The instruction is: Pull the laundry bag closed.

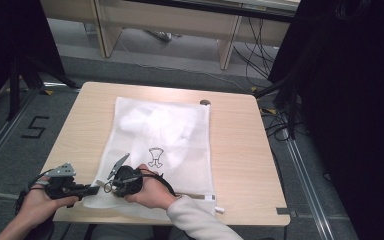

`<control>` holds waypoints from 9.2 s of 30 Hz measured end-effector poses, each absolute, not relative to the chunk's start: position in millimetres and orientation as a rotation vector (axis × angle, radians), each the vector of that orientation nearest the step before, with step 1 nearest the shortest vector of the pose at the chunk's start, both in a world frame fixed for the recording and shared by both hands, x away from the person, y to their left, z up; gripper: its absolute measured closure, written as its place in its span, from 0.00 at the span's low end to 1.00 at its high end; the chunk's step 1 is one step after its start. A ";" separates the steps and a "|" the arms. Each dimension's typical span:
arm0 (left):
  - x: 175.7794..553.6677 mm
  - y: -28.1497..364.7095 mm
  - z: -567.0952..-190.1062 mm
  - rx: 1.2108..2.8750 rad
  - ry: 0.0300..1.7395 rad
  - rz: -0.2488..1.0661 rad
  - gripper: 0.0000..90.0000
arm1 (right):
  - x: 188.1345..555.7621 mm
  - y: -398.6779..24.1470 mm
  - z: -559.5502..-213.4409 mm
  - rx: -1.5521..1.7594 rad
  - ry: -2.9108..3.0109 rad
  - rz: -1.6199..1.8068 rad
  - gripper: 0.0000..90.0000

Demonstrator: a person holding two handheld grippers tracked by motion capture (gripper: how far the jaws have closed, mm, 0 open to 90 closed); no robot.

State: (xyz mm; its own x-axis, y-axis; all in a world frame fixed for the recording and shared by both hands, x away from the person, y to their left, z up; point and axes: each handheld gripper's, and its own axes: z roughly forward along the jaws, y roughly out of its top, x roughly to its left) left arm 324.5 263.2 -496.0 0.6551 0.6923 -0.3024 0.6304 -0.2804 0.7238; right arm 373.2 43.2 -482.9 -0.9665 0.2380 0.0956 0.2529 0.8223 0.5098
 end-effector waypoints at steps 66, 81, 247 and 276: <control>324.8 264.5 -496.6 1.999 1.033 0.092 0.94 | 374.2 19.5 -483.0 -0.433 -2.966 -0.824 0.92; 324.5 264.1 -497.3 2.000 1.040 0.106 0.94 | 376.3 13.0 -483.7 -0.434 -2.979 -0.819 0.92; 324.4 263.4 -499.6 2.004 1.042 0.111 0.94 | 379.1 -59.5 -467.6 -0.564 -2.993 -0.746 0.92; 324.2 264.0 -499.4 2.015 1.038 0.115 0.94 | 378.5 -75.6 -461.5 -0.599 -2.993 -0.735 0.92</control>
State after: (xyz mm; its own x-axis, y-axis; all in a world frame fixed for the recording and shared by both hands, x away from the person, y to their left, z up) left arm 324.2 264.0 -499.4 0.6519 0.7060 -0.2766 0.6287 -0.2994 0.7177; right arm 378.5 -75.6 -461.5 -0.9272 0.3632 0.0916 0.3643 0.8176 0.4460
